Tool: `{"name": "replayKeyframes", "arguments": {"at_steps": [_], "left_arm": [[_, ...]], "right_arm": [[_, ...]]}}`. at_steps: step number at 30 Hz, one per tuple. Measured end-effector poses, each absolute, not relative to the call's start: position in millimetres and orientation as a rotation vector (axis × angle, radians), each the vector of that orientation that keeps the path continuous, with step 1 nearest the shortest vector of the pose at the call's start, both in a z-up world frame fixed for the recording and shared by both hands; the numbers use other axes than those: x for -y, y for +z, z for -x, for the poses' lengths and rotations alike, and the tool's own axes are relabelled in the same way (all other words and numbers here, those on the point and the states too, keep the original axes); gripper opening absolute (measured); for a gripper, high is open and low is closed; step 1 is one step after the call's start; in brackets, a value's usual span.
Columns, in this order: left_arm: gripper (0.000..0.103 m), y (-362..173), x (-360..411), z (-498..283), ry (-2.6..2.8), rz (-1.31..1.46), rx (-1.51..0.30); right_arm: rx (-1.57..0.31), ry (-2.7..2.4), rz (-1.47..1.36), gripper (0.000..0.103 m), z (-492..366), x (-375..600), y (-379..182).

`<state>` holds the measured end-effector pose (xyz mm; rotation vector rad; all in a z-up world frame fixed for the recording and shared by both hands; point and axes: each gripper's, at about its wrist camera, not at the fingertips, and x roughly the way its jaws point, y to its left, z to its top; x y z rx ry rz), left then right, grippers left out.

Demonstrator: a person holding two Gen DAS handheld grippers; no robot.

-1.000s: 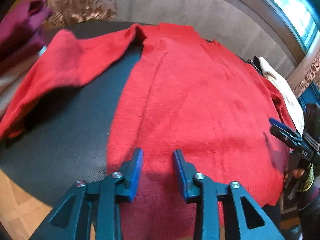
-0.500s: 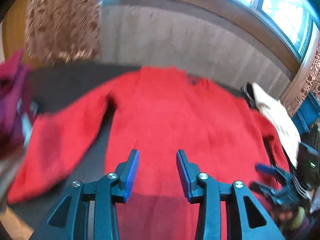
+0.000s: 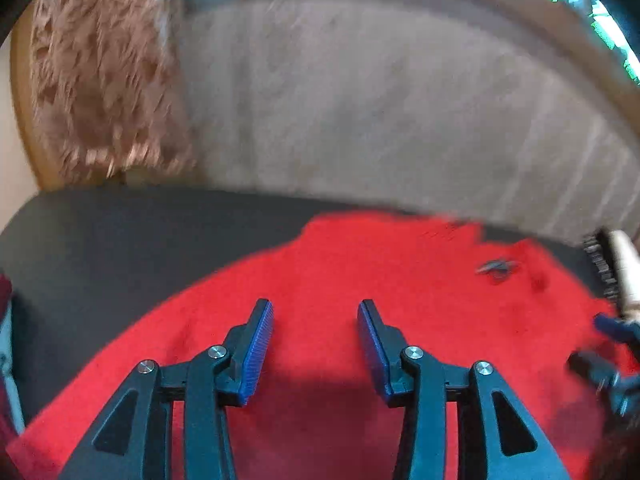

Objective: Fold clothes

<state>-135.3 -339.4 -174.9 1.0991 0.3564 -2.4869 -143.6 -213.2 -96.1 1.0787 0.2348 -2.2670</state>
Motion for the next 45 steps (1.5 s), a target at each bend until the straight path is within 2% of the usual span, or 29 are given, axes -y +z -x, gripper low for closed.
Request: {"name": "replayKeyframes", "arguments": {"at_steps": [2, 6, 12, 14, 16, 17, 18, 20, 26, 31, 33, 38, 42, 44, 45], "left_arm": [[0.047, -180, 360, 118, -2.496, -1.059, -0.505], [0.047, -185, 396, 73, -2.343, -1.026, -0.536], [0.050, -185, 397, 52, -2.274, -1.071, -0.424], [0.047, -179, 392, 58, -2.261, -1.104, -0.440], [0.046, -171, 389, 65, -2.373, -1.125, -0.627], [0.048, -165, 387, 71, -2.485, -1.116, -0.843], [0.050, -161, 386, 79, -2.548, -1.116, -0.982], [0.054, -152, 376, 104, -2.635, -1.154, -1.133], [0.058, -139, 325, 198, -2.858, -1.447, -1.133], [0.058, -169, 294, 254, -2.788, -1.765, -1.054], [0.058, -176, 294, 267, -2.796, -1.803, -1.034], [0.060, -176, 290, 290, -2.880, -1.875, -1.227], [0.060, -175, 268, 308, -2.925, -1.975, -1.242], [0.060, -173, 266, 316, -2.951, -1.920, -1.181], [0.060, -176, 269, 321, -2.943, -1.889, -1.214]], "right_arm": [[-0.171, -2.288, -1.153, 0.103, 152, 210, -113], [-0.166, -2.245, -1.087, 0.103, 125, 218, -109], [-0.093, -2.162, -1.050, 0.103, 119, 217, -109], [-0.063, -2.165, -1.056, 0.103, 122, 215, -111], [-0.078, -2.171, -1.053, 0.103, 120, 216, -111], [-0.056, -2.164, -1.048, 0.103, 120, 213, -110], [-0.033, -2.158, -1.043, 0.103, 120, 210, -109], [0.042, -2.134, -1.031, 0.103, 122, 203, -109], [0.061, -2.137, -1.016, 0.103, 121, 204, -109], [0.134, -2.117, -1.001, 0.103, 123, 198, -111], [0.158, -2.111, -0.995, 0.103, 125, 195, -112], [0.203, -2.108, -0.988, 0.103, 126, 191, -112], [0.237, -2.111, -0.984, 0.103, 128, 188, -113], [0.244, -2.115, -0.984, 0.103, 128, 187, -113], [0.246, -2.117, -0.984, 0.103, 128, 187, -113]]}}
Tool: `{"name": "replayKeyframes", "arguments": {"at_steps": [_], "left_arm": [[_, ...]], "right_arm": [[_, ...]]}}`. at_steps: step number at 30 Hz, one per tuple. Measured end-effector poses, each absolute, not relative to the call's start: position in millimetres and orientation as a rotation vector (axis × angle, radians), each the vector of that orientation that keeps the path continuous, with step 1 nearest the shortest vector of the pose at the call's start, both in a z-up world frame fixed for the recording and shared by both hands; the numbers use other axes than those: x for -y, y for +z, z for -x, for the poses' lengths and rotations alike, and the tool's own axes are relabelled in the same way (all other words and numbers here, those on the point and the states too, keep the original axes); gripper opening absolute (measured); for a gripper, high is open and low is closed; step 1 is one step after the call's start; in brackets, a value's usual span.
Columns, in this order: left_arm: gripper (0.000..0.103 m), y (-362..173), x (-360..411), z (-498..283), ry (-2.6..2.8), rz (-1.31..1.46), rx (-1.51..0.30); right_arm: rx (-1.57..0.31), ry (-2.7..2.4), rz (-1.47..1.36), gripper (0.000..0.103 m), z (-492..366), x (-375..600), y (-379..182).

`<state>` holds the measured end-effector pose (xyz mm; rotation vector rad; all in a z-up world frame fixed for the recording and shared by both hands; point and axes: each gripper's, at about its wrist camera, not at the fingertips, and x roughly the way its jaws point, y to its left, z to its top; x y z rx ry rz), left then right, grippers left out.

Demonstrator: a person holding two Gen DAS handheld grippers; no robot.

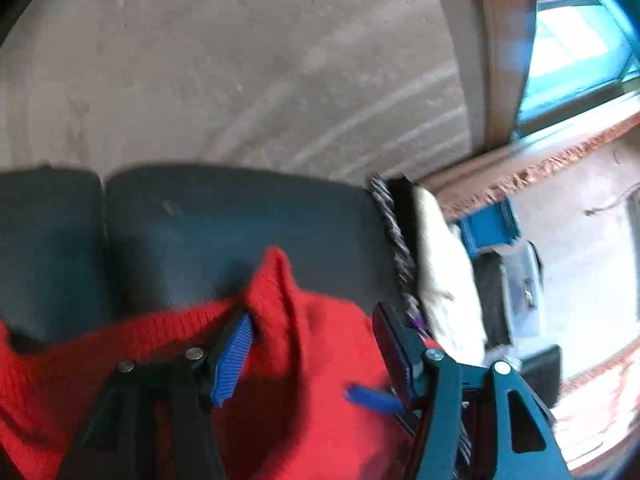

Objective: Fold clothes

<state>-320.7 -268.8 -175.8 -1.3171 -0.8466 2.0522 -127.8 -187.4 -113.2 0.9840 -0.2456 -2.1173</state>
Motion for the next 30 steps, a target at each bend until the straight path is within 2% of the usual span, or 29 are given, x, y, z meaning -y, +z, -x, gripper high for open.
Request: {"name": "replayKeyframes", "arguments": {"at_steps": [2, 3, 5, 7, 9, 12, 16, 17, 18, 20, 22, 26, 30], "left_arm": [[0.058, -179, 280, 327, 2.119, 1.288, 0.911], [0.049, -180, 289, 329, 2.173, 1.269, 0.947], [0.048, -180, 305, 328, 2.263, 1.227, 1.009], [0.048, -175, 317, 316, 2.356, 1.206, 0.990], [0.050, -162, 331, 292, 2.500, 1.183, 0.928], [0.055, -145, 353, 246, 2.601, 1.039, 1.040], [0.058, -144, 370, 181, 2.775, 1.036, 1.106], [0.062, -145, 373, 166, 2.794, 1.030, 1.125], [0.071, -146, 375, 151, 2.812, 1.025, 1.143], [0.078, -156, 374, 130, 2.826, 1.041, 1.143], [0.078, -165, 369, 112, 2.823, 0.966, 1.115], [0.078, -171, 383, 103, 2.768, 0.845, 1.240], [0.078, -173, 381, 106, 2.767, 0.812, 1.250]], "right_arm": [[0.244, -2.119, -0.984, 0.103, 128, 188, -113], [0.243, -2.119, -0.984, 0.103, 128, 188, -113], [0.253, -2.115, -0.983, 0.103, 128, 187, -114], [0.261, -2.114, -0.982, 0.103, 128, 187, -114], [0.270, -2.115, -0.979, 0.103, 128, 184, -114], [0.278, -2.114, -0.979, 0.103, 128, 183, -114], [0.282, -2.111, -0.984, 0.103, 129, 183, -115], [0.285, -2.110, -0.986, 0.103, 129, 179, -115], [0.285, -2.109, -0.988, 0.103, 129, 180, -115], [0.283, -2.107, -0.993, 0.103, 130, 181, -114], [0.281, -2.108, -1.005, 0.103, 130, 181, -113], [0.285, -2.092, -1.032, 0.103, 135, 182, -112], [0.346, -1.945, -1.109, 0.103, 149, 199, -97]]}}
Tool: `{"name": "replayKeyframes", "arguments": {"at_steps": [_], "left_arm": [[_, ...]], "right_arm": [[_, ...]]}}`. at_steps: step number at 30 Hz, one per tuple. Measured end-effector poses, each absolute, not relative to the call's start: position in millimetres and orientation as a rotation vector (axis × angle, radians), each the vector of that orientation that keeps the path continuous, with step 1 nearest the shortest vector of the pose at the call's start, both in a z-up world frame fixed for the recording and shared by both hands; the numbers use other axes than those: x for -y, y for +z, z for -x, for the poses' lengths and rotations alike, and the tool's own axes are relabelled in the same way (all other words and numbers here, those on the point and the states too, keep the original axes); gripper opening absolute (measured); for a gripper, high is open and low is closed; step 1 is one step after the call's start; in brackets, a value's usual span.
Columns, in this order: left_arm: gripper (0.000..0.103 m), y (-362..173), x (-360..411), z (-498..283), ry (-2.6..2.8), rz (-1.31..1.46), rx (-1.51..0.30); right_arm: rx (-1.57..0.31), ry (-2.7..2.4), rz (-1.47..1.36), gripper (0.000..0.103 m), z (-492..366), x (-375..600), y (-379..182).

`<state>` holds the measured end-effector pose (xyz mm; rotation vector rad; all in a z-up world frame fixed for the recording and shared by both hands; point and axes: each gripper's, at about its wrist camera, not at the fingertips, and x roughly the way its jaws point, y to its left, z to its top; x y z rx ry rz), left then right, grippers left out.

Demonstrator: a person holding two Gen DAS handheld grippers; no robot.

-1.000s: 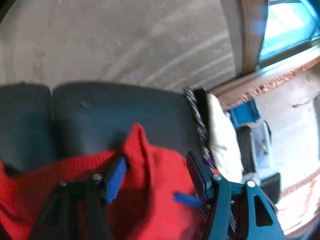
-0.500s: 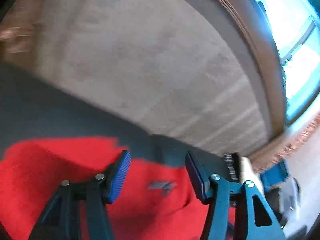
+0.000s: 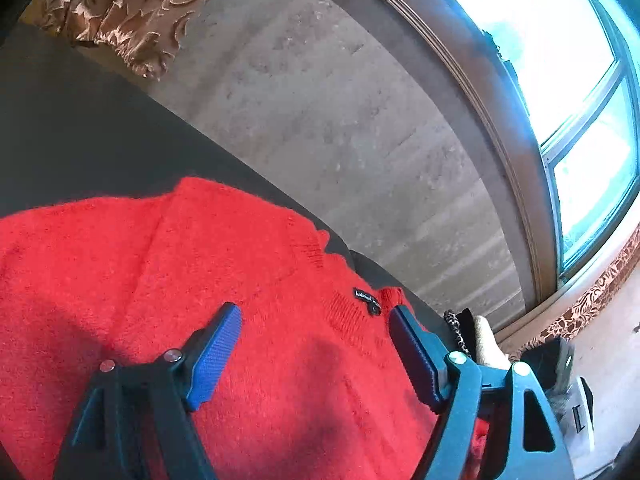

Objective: Fold clothes

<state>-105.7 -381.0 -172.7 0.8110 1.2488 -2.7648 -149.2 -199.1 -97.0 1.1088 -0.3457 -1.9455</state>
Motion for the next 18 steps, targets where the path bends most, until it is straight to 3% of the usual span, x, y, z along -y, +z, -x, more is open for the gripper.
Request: {"name": "replayKeyframes", "arguments": {"at_steps": [6, 13, 18], "left_arm": [[0.076, -174, 387, 102, -2.775, -0.756, -1.308], [0.072, -177, 393, 95, -2.770, -0.704, -1.356], [0.072, -180, 390, 95, -2.770, -0.684, -1.363]], "right_arm": [[0.457, -1.484, -1.111, 0.103, 181, 287, -70], [0.315, -1.281, -1.363, 0.103, 216, 378, -114], [0.319, -1.250, -1.330, 0.103, 215, 412, -117]]}}
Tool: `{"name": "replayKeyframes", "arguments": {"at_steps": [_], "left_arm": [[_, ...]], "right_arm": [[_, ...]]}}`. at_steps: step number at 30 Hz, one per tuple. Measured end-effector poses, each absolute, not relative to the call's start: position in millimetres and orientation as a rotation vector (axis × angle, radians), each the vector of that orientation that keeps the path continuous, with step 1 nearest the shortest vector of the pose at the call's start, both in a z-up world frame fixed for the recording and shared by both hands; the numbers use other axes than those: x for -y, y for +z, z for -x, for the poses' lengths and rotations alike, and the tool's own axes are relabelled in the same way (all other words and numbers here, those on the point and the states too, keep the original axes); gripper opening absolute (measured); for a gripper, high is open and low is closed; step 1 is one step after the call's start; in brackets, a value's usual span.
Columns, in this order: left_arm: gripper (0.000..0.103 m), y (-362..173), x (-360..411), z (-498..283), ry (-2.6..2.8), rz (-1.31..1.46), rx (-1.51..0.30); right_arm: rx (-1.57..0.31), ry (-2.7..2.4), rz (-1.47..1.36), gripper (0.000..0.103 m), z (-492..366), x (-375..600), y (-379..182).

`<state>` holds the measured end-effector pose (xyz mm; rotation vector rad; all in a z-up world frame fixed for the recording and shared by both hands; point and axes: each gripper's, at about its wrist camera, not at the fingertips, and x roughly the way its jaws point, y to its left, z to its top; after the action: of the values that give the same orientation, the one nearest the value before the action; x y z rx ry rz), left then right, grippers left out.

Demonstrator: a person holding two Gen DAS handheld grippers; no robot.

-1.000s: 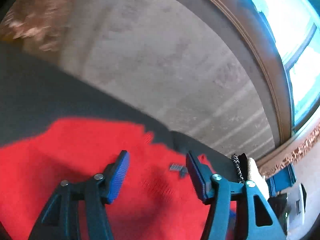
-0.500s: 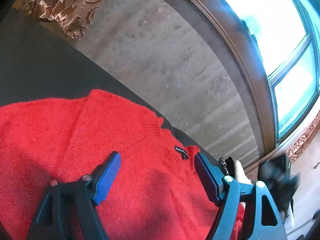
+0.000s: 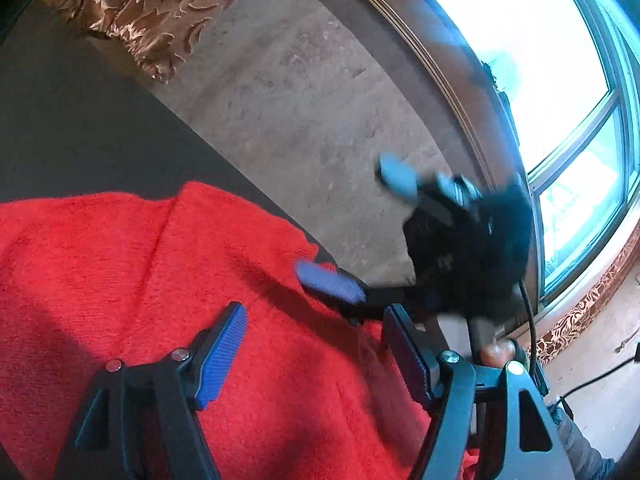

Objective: Fold clothes

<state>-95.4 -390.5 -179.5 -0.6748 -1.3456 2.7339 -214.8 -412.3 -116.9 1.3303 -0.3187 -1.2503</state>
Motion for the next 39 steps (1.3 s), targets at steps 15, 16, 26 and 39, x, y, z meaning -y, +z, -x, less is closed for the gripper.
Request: {"name": "replayKeyframes", "arguments": {"at_steps": [15, 16, 26, 39], "left_arm": [[0.071, -189, 383, 98, 2.738, 0.669, 1.344], [0.071, -189, 383, 98, 2.738, 0.668, 1.345], [0.066, -190, 385, 98, 2.751, 0.671, 1.353], [0.065, -188, 390, 98, 2.756, 0.690, 1.354]], "right_arm": [[0.148, -1.438, -1.314, 0.103, 215, 401, -95], [0.135, -1.400, -1.335, 0.103, 214, 405, -101], [0.310, -1.298, -1.306, 0.103, 214, 456, -119], [0.255, -1.627, -1.284, 0.103, 218, 338, -94]]}}
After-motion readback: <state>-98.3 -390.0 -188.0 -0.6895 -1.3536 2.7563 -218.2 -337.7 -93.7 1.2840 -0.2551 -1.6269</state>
